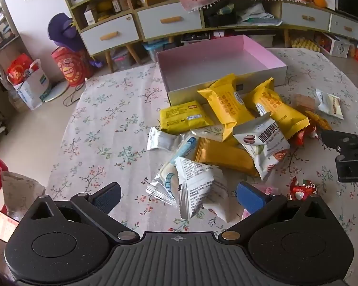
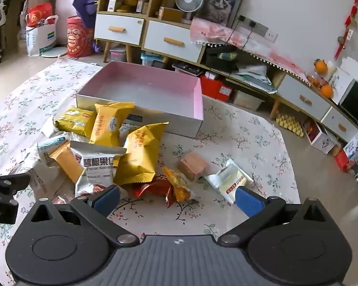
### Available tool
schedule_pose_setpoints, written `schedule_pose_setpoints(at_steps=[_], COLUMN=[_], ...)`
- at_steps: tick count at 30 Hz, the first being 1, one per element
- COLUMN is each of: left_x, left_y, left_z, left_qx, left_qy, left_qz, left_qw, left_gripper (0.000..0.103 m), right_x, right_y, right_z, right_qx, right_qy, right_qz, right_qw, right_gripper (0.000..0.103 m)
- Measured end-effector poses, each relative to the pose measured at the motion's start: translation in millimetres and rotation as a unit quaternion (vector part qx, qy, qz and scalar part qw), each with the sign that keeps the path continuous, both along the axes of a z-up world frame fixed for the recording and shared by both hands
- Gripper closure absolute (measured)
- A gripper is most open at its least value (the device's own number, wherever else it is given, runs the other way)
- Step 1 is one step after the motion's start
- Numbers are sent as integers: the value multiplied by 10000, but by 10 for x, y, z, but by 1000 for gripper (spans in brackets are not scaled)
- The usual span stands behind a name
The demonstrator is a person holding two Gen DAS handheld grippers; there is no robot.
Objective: Organize snacks
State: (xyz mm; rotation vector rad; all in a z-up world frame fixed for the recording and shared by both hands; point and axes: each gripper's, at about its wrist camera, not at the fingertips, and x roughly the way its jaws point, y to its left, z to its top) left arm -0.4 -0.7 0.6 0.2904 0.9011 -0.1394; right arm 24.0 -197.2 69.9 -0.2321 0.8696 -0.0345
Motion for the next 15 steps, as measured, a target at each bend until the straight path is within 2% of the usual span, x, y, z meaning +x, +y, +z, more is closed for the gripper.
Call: schedule_pose_setpoints(at_steps=[13, 15], left_x=[-104, -25], left_y=[-32, 22], left_z=[-13, 4], left_qx=[-54, -68], left_qy=[-60, -1], left_qz=[-35, -76], left_qw=[10000, 9999], left_gripper=[0, 0], right_x=[39, 39], right_y=[14, 11], right_z=[-48, -48], right_qx=[-91, -79], right_qy=[83, 82], right_qz=[-85, -82], right_qw=[9999, 9999], right_gripper=[17, 17])
